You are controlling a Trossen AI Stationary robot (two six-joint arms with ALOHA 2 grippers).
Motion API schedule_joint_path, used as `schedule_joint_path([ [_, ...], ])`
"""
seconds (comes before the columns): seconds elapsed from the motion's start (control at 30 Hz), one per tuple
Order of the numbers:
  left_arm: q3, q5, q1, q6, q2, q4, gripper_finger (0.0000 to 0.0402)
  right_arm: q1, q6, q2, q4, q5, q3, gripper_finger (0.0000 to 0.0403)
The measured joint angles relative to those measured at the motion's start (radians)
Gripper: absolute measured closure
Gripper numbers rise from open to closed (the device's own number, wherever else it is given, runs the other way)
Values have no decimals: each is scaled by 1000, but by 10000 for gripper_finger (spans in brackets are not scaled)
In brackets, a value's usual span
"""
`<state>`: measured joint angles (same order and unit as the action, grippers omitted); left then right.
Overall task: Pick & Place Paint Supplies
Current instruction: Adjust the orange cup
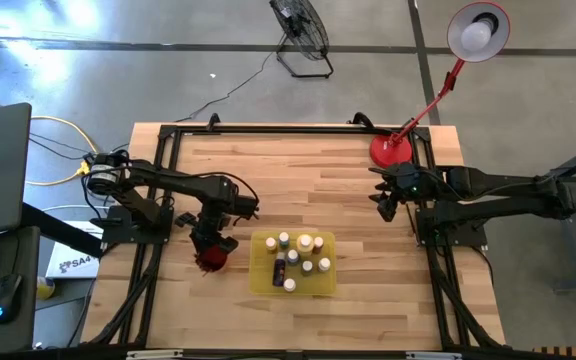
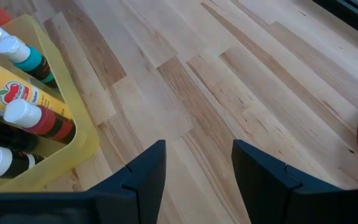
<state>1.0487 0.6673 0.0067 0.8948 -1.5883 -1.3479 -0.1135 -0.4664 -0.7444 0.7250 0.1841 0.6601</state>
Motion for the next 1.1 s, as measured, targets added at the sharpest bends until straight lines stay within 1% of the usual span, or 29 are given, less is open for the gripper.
schedule_joint_path([
  [0.23, 0, -5, 0, 2, 0, 18, 401, 0, 0, 0, 0, 0, 0, 229],
  [0.3, 1, -18, 0, -3, 0, 17, 395, 0, 1, 0, 0, 0, 0, 229],
  [0.63, 1, -126, 0, 7, 0, 18, 316, 0, 1, 0, 0, 0, 0, 229],
  [0.8, 1, -120, 0, 19, 0, 16, 291, 0, 8, 0, 0, 0, 0, 229],
  [1.0, 1, -51, 0, 19, 0, 11, 287, 0, 27, 0, -5, 0, 0, 229],
  [1.1, 1, -39, 0, 27, 0, 11, 286, 0, 28, 0, -5, 0, 0, 229],
])
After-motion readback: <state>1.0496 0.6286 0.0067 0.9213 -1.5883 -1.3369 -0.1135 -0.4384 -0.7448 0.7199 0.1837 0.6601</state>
